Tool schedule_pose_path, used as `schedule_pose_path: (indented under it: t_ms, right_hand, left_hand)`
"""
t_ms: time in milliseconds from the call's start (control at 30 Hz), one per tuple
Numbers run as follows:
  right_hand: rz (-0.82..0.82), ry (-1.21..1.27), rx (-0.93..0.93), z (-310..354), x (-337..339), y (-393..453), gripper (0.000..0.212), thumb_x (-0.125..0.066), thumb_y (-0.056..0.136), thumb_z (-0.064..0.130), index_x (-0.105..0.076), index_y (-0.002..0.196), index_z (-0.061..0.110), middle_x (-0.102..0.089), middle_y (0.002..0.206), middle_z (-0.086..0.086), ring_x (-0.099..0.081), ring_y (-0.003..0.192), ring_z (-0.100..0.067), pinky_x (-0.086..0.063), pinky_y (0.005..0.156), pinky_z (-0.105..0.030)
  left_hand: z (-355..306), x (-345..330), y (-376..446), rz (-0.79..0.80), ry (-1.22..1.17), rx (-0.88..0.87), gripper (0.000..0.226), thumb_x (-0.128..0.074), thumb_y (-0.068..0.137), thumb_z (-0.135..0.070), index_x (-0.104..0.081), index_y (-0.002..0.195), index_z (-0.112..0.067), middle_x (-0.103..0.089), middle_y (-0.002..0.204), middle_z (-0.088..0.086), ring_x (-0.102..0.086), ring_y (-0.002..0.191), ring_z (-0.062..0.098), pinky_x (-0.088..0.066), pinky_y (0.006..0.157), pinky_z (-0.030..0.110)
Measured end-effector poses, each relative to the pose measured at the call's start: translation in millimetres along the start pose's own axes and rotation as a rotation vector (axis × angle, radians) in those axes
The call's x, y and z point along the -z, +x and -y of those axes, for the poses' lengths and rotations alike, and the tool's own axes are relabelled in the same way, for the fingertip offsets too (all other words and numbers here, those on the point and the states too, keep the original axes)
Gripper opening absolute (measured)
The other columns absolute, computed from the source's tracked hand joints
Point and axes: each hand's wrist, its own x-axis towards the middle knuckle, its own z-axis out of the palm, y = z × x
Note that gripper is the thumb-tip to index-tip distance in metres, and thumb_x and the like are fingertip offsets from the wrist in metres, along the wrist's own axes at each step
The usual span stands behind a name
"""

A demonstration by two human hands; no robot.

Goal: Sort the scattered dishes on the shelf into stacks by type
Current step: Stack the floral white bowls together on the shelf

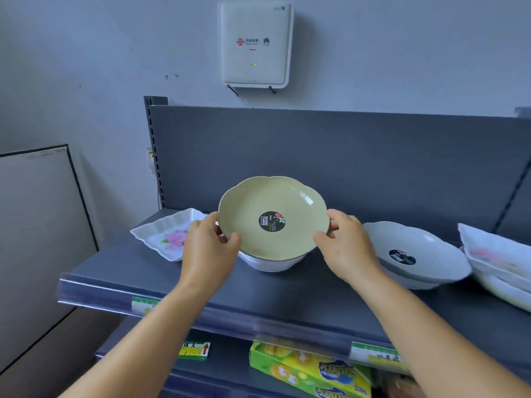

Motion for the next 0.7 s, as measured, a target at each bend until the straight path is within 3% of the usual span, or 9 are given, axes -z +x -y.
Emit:
schedule_pose_path:
  t_ms: [67,200,267,333,467,600,700]
  right_hand:
    - [-0.027,-0.007,-0.023,-14,20,-10,0.014,-0.053,0.085,0.017,-0.059,0.098,0.017,-0.062,0.097,-0.007,-0.042,0.078,-0.011,-0.028,0.055,-0.016]
    - [-0.081,0.015,-0.105,-43,58,-27,0.010,-0.053,0.084,0.017,-0.058,0.092,0.019,-0.064,0.097,-0.011,-0.054,0.071,-0.021,-0.031,0.053,-0.024]
    - [-0.116,0.007,-0.132,-55,77,-32,0.011,-0.053,0.086,0.016,-0.059,0.095,0.018,-0.062,0.099,-0.009,-0.056,0.078,-0.022,-0.034,0.054,-0.025]
    - [-0.157,-0.019,-0.155,-67,95,-35,0.013,-0.052,0.087,0.016,-0.059,0.098,0.015,-0.060,0.098,-0.006,-0.052,0.083,-0.020,-0.035,0.055,-0.022]
    - [-0.192,-0.021,-0.216,-92,123,-34,0.011,-0.051,0.086,0.018,-0.057,0.095,0.016,-0.058,0.091,-0.005,-0.049,0.075,-0.019,-0.029,0.053,-0.026]
    - [-0.217,0.005,-0.272,-115,148,-32,0.017,-0.052,0.087,0.017,-0.062,0.100,0.015,-0.065,0.098,-0.006,-0.057,0.085,-0.022,-0.042,0.062,-0.030]
    - [-0.224,-0.017,-0.290,-131,160,-27,0.023,-0.052,0.087,0.018,-0.062,0.106,0.013,-0.067,0.099,-0.006,-0.060,0.094,-0.024,-0.050,0.076,-0.037]
  left_hand:
    - [-13,-15,-10,0.039,-0.005,-0.028,0.010,-0.056,0.081,-0.011,-0.064,0.085,-0.014,-0.059,0.064,0.004,-0.040,0.062,0.019,-0.029,0.049,0.026]
    - [-42,-47,-28,0.138,-0.050,-0.066,0.012,-0.054,0.082,-0.007,-0.065,0.085,-0.009,-0.060,0.067,0.015,-0.034,0.045,0.012,-0.029,0.043,0.022]
    - [-56,-65,-32,0.192,-0.092,-0.053,0.013,-0.053,0.083,-0.007,-0.065,0.088,-0.010,-0.059,0.064,0.008,-0.038,0.038,0.009,-0.029,0.041,0.020]
    - [-68,-84,-34,0.223,-0.094,-0.069,0.013,-0.053,0.083,-0.009,-0.065,0.088,-0.010,-0.061,0.065,0.006,-0.040,0.042,0.008,-0.028,0.041,0.020]
    - [-91,-119,-34,0.264,-0.067,-0.086,0.015,-0.055,0.081,-0.010,-0.062,0.086,0.002,-0.061,0.073,0.023,-0.035,0.055,0.020,-0.027,0.045,0.024]
    - [-115,-152,-35,0.308,-0.054,-0.083,0.017,-0.052,0.080,-0.009,-0.057,0.085,0.006,-0.044,0.065,0.008,-0.029,0.056,0.019,-0.025,0.047,0.025]
    - [-126,-172,-33,0.316,-0.055,-0.078,0.016,-0.052,0.079,-0.006,-0.053,0.082,0.009,-0.038,0.064,0.007,-0.025,0.058,0.020,-0.022,0.048,0.025]
